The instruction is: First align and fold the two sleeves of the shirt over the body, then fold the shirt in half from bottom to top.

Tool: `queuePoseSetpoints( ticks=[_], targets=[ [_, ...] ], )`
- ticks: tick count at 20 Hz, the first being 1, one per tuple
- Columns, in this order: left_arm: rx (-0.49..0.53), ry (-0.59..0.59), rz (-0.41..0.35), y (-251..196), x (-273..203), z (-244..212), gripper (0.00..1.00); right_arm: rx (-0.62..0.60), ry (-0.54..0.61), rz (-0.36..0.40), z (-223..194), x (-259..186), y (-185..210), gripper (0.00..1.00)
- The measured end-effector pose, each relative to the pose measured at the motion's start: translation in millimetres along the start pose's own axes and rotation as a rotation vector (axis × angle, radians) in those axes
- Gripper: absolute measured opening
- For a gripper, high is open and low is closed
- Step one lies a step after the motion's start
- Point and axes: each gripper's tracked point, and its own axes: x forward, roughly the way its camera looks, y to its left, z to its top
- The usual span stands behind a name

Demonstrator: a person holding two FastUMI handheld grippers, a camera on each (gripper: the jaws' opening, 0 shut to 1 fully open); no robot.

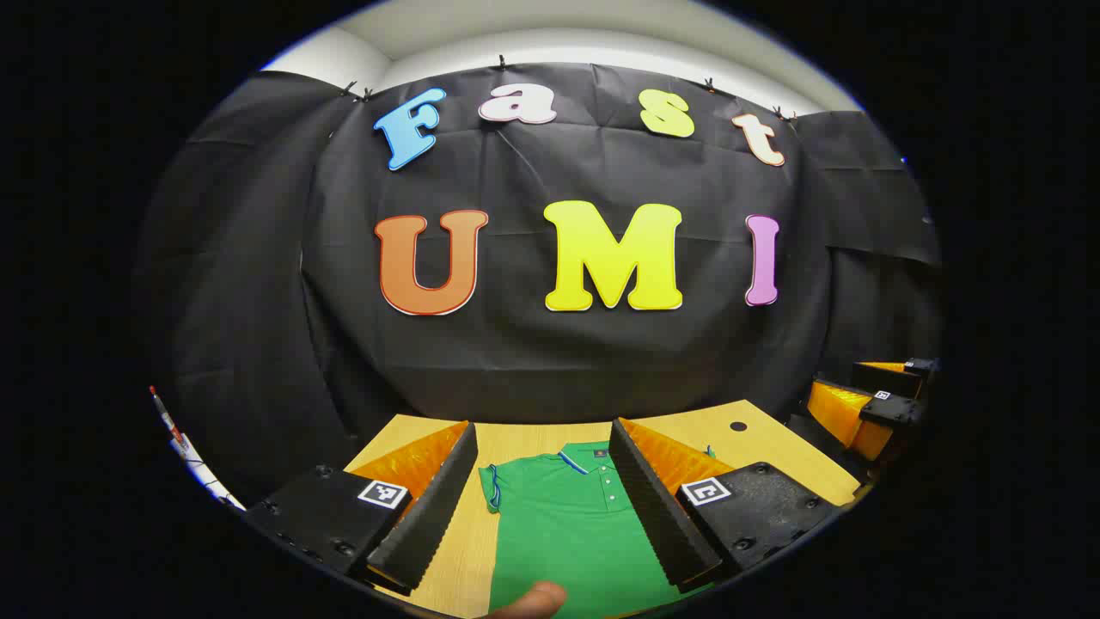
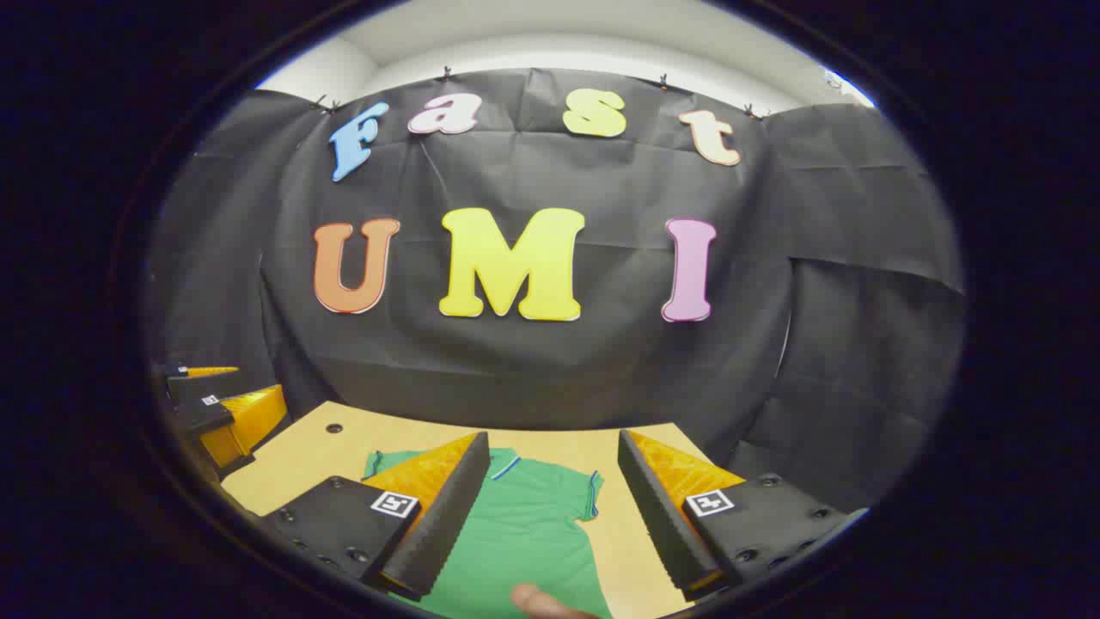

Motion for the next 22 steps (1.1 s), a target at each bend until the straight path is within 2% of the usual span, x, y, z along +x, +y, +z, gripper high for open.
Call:
queuePoseSetpoints(
  ticks=[7, 22],
  targets=[
    [-0.009, -0.062, -0.003, -12.1, 1.7, 15.2, 0.99, -0.021, 0.0, 0.04, 2.6, 1.8, 5.1, 0.96],
    [-0.021, -0.003, -0.036, -30.9, 14.7, -7.7, 1.0, -0.029, 0.075, 0.074, -20.7, 15.1, 3.1, 0.97]
  ],
)
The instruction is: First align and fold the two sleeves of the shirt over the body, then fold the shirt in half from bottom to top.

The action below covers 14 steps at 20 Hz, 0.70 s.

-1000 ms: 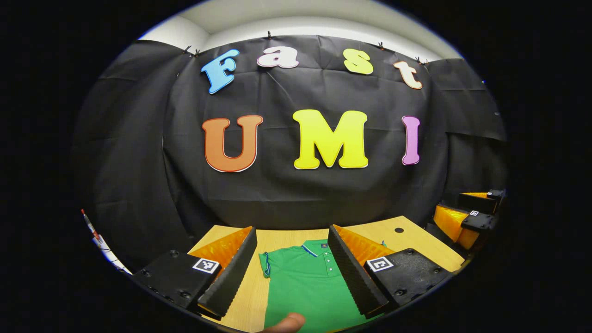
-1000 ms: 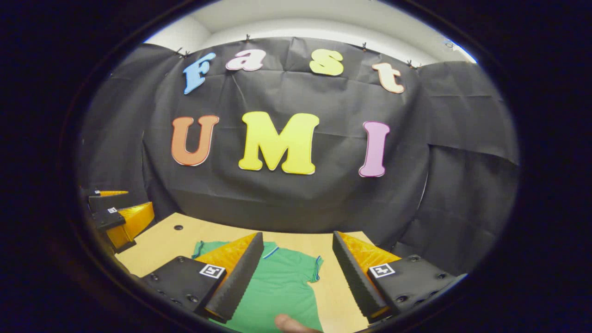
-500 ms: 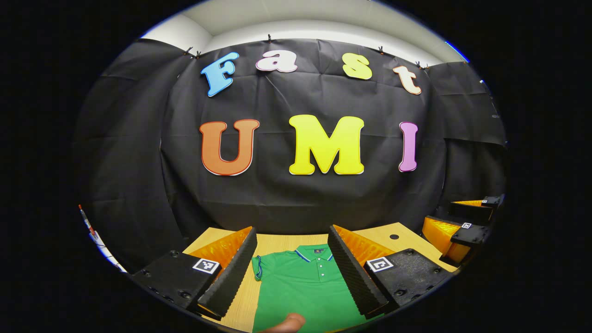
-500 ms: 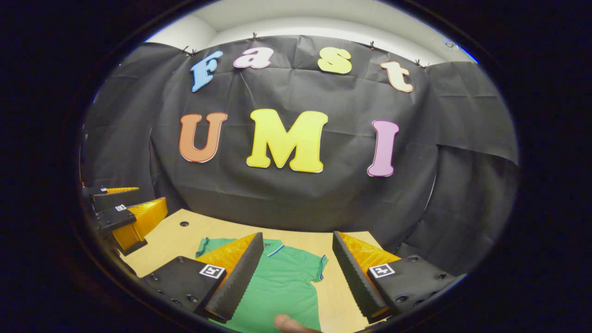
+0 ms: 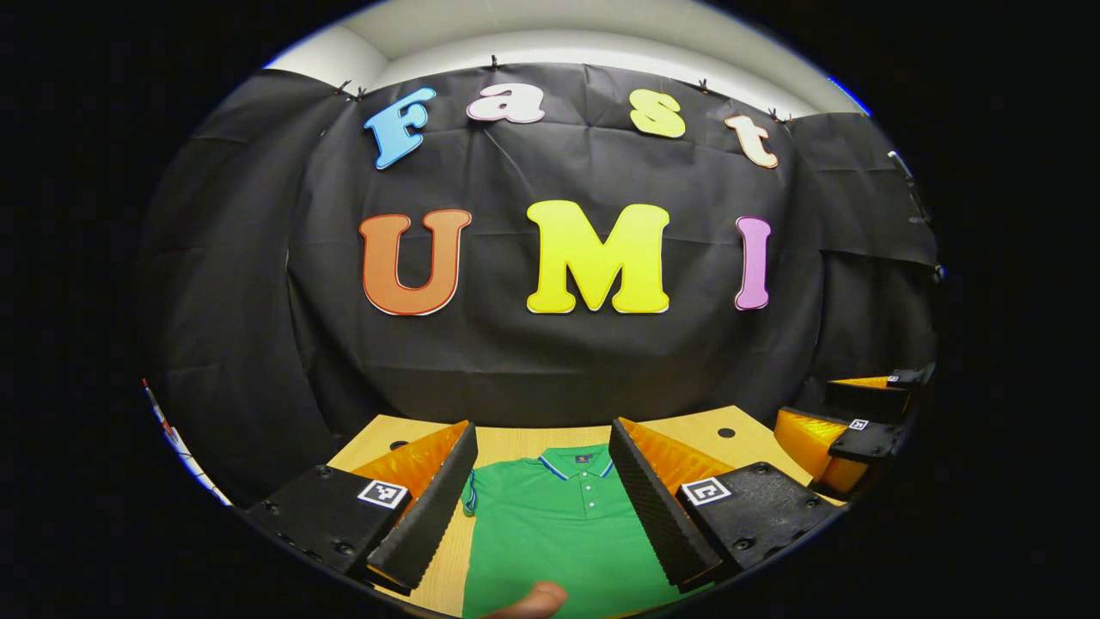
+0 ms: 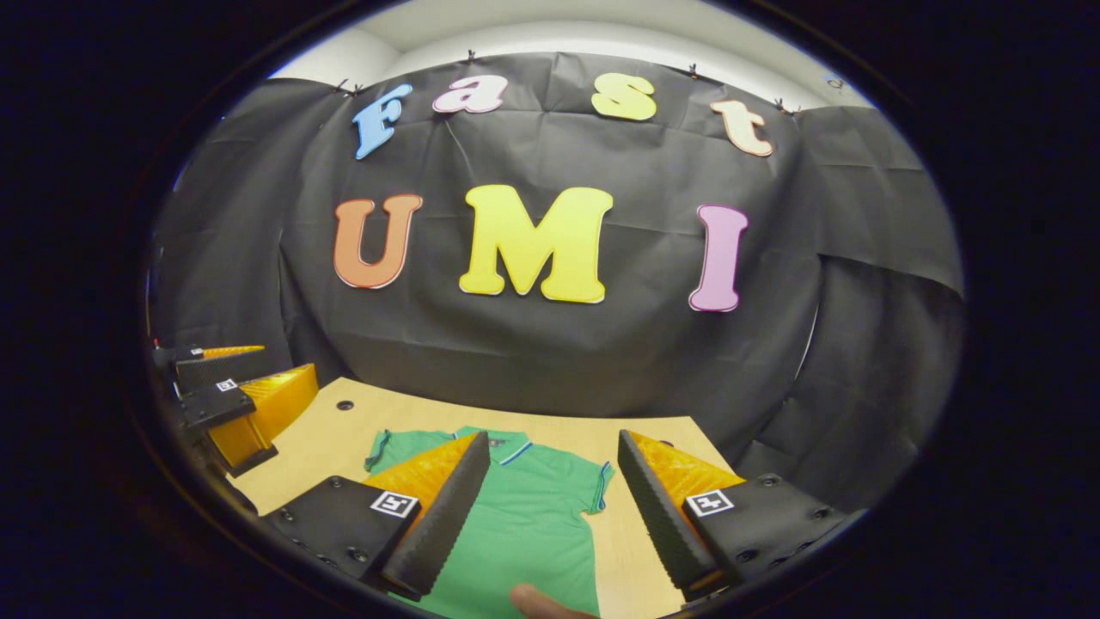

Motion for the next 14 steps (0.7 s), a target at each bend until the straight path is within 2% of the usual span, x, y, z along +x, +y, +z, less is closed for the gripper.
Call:
queuePoseSetpoints(
  ticks=[2, 5, 8, 14],
  targets=[
    [0.002, 0.0, 0.003, 0.1, 2.2, -0.4, 1.0, -0.001, 0.012, -0.004, -4.0, 8.5, -4.4, 0.97],
    [0.008, -0.007, 0.005, -0.6, 2.0, -1.1, 1.0, 0.057, 0.088, 0.001, -23.1, 34.3, -10.8, 0.97],
    [0.023, -0.025, 0.01, 1.6, -2.0, -0.6, 1.0, 0.086, 0.164, -0.023, -46.0, 71.4, -27.1, 0.96],
    [0.052, -0.059, 0.052, 8.5, -6.3, 9.6, 0.99, 0.06, 0.309, -0.056, -107.2, 159.0, -55.0, 0.97]
  ],
)
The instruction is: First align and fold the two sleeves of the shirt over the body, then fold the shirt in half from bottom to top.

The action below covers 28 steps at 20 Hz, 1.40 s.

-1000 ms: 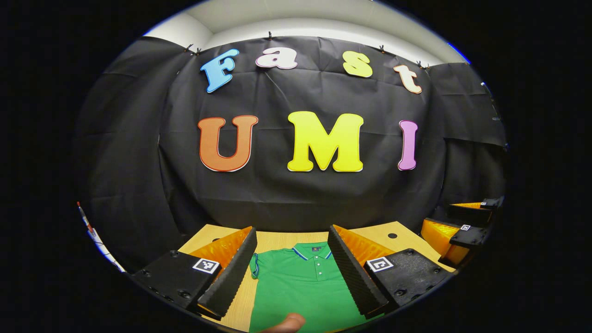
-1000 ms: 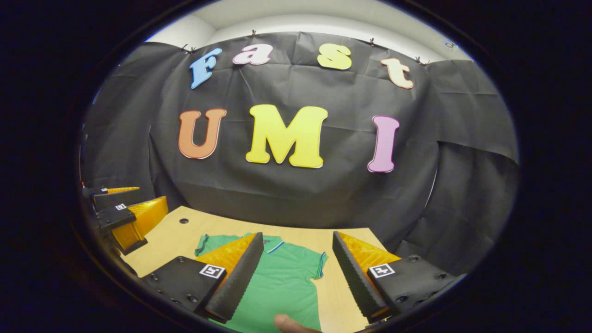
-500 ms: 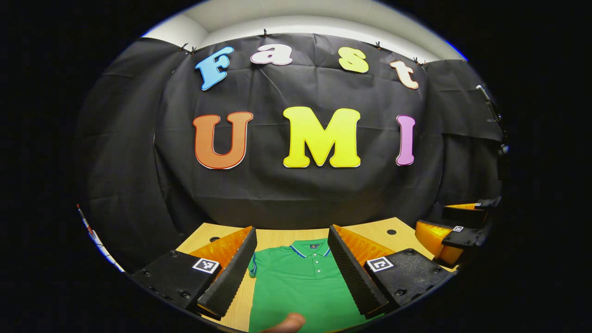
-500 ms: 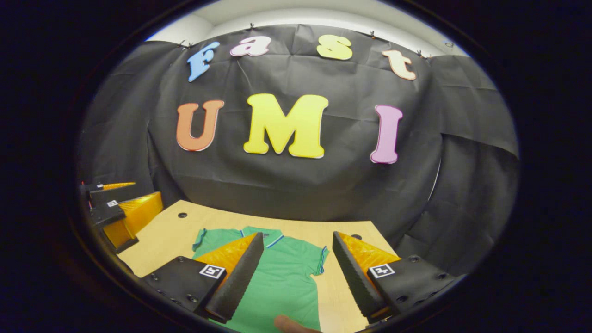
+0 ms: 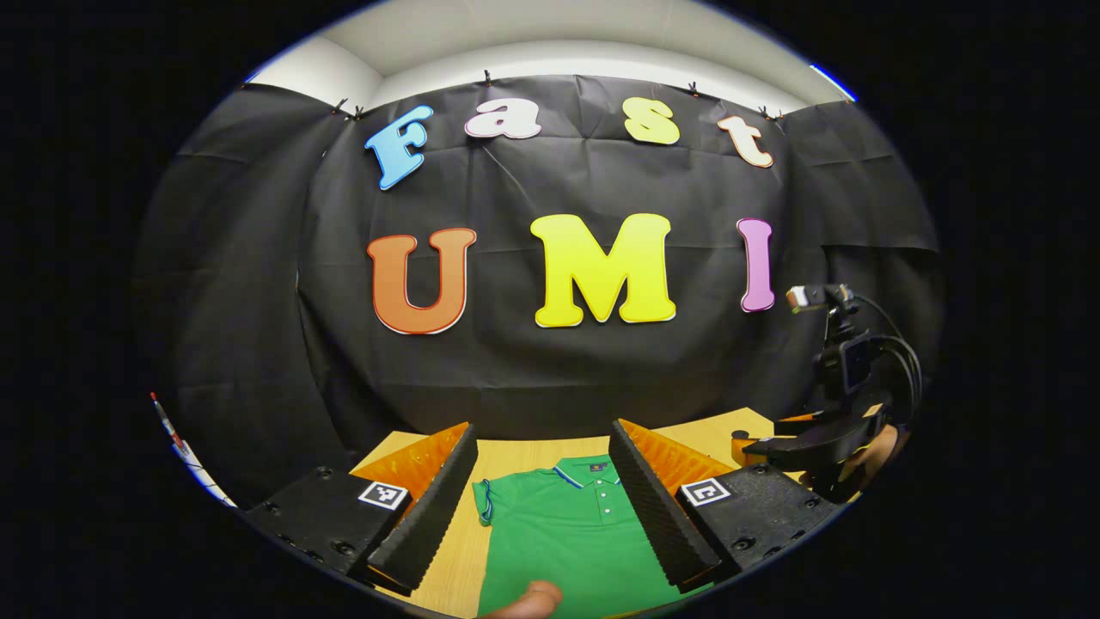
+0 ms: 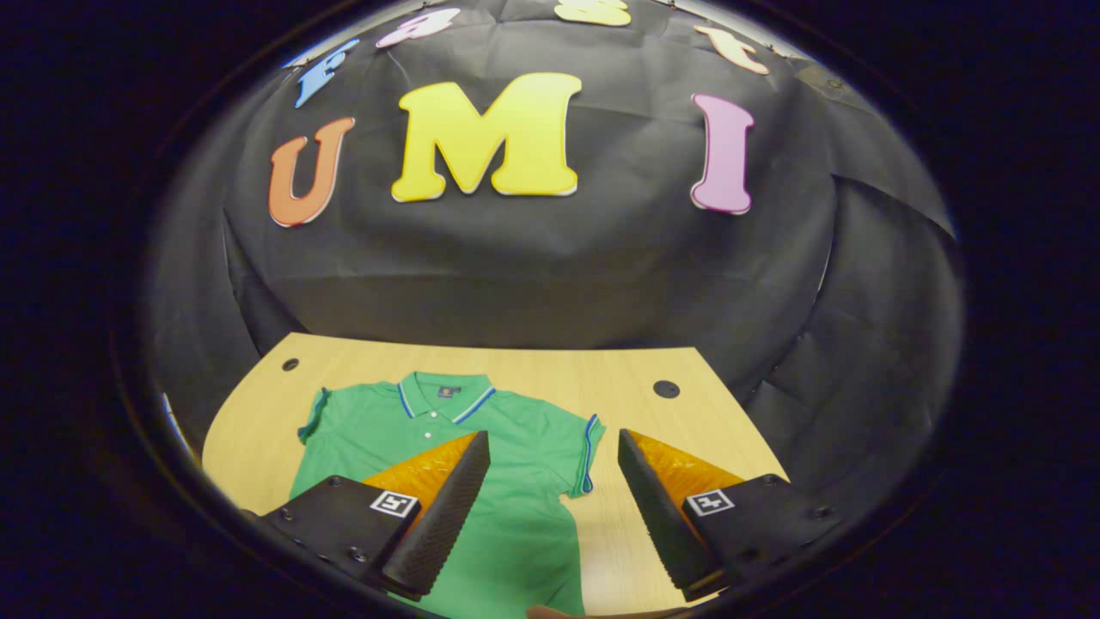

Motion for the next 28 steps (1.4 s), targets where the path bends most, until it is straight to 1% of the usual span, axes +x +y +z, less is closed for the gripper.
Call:
queuePoseSetpoints(
  ticks=[6, 9, 10, 13, 17, 18, 19, 20, 21, 22, 23, 24, 26, 27, 28],
  targets=[
    [-0.033, 0.035, 0.072, 11.0, 5.3, 6.3, 1.0, 0.031, 0.178, -0.064, -48.7, 105.7, -27.0, 0.97],
    [-0.049, 0.048, 0.094, 10.7, 11.5, 7.0, 0.99, 0.062, 0.268, -0.097, -74.1, 147.0, -39.1, 0.96],
    [-0.048, 0.054, 0.1, 11.0, 13.7, 5.6, 0.99, 0.061, 0.294, -0.101, -81.9, 157.4, -41.0, 0.97],
    [-0.034, 0.09, 0.12, 12.7, 17.9, 0.4, 1.0, 0.053, 0.339, -0.104, -95.3, 179.4, -44.3, 0.96],
    [-0.032, 0.133, 0.137, 15.4, 22.4, -14.0, 1.0, 0.059, 0.383, -0.102, -110.0, 193.3, -44.4, 0.97],
    [-0.033, 0.14, 0.142, 16.9, 23.7, -15.5, 1.0, 0.053, 0.394, -0.109, -112.9, 195.6, -47.3, 0.94],
    [-0.036, 0.144, 0.144, 16.5, 24.3, -16.6, 1.0, 0.061, 0.383, -0.097, -109.2, 196.5, -45.3, 0.85],
    [-0.037, 0.143, 0.146, 16.9, 24.9, -17.0, 1.0, 0.052, 0.381, -0.095, -109.5, 199.2, -44.4, 0.79],
    [-0.036, 0.144, 0.145, 16.5, 25.1, -16.7, 1.0, 0.057, 0.382, -0.081, -109.9, 198.7, -40.8, 0.82],
    [-0.036, 0.146, 0.143, 16.7, 24.4, -17.7, 1.0, 0.036, 0.387, -0.11, -110.5, 198.7, -45.3, 0.55],
    [-0.037, 0.149, 0.143, 16.6, 23.9, -19.1, 1.0, 0.044, 0.389, -0.093, -117.7, 202.5, -40.4, 0.29],
    [-0.039, 0.154, 0.144, 17.2, 23.7, -20.1, 1.0, 0.033, 0.388, -0.083, -111.2, 197.9, -38.4, 0.03],
    [-0.044, 0.158, 0.15, 19.8, 21.8, -20.5, 1.0, 0.026, 0.385, -0.058, -109.2, 198.4, -33.0, 0.03],
    [-0.044, 0.158, 0.154, 21.4, 20.6, -21.5, 1.0, 0.024, 0.377, -0.06, -108.2, 199.2, -34.2, 0.0],
    [-0.046, 0.157, 0.158, 24.1, 18.7, -20.8, 1.0, 0.029, 0.379, -0.059, -104.5, 197.2, -33.9, 0.02]
  ],
)
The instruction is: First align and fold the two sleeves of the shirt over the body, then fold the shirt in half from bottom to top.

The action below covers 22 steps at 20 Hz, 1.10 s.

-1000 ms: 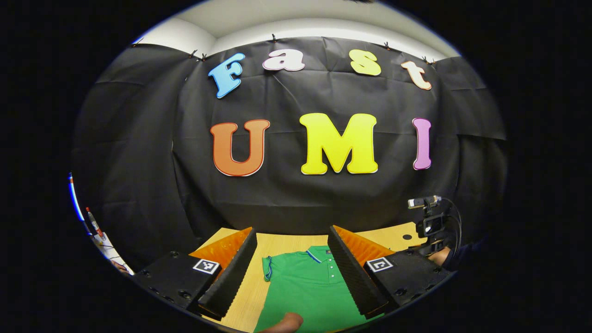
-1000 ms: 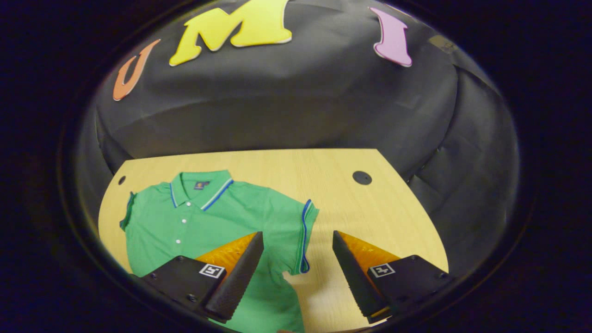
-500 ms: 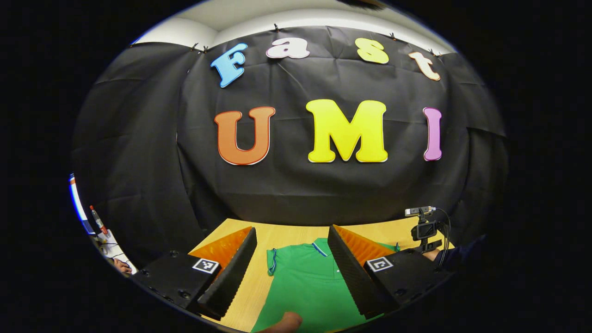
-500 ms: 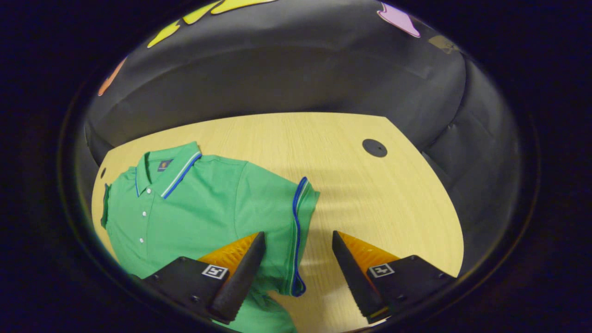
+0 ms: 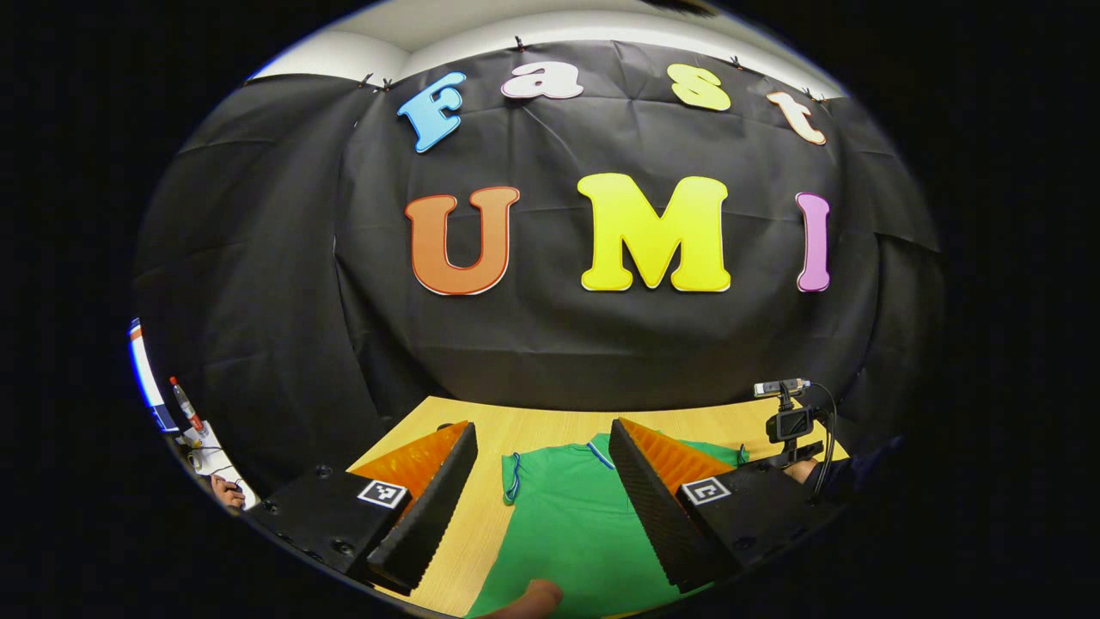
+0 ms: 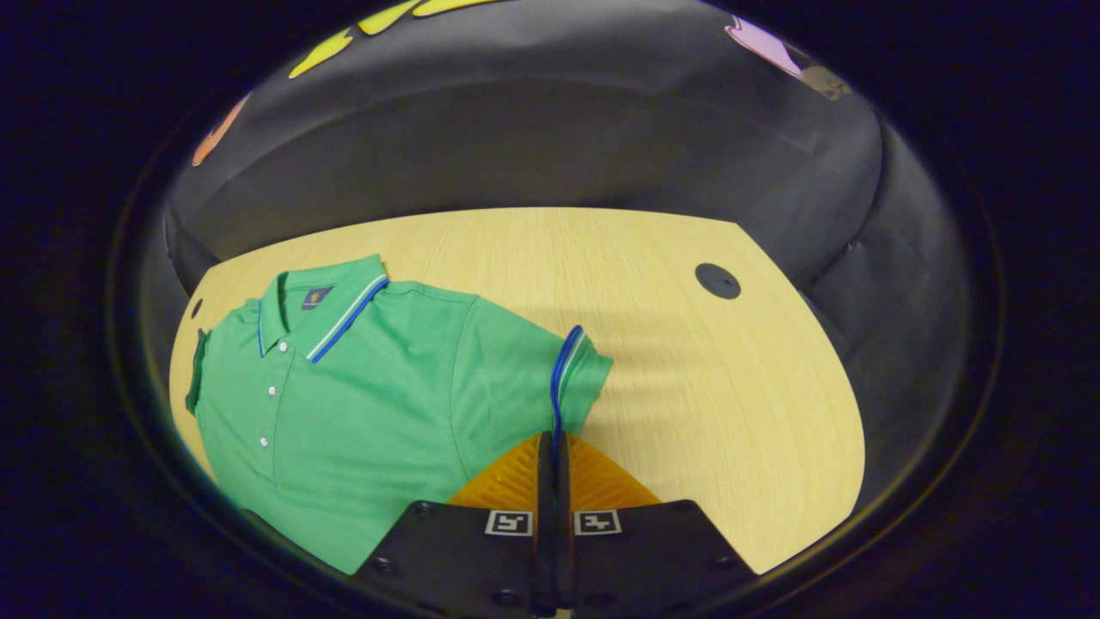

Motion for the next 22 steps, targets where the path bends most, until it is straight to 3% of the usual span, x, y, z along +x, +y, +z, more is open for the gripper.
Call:
queuePoseSetpoints(
  ticks=[4, 11, 22],
  targets=[
    [-0.009, 0.007, 0.014, 9.8, -6.2, -2.7, 1.0, -0.02, -0.062, -0.008, 17.7, -14.3, -0.1, 0.0],
    [-0.036, 0.009, 0.058, 32.2, -20.9, -6.4, 1.0, -0.154, -0.195, 0.082, 51.7, -49.0, 50.7, 0.02],
    [-0.061, 0.02, 0.168, 78.4, -54.6, -22.1, 1.0, -0.25, -0.177, 0.197, 30.7, -57.5, 137.3, 0.0]
  ],
)
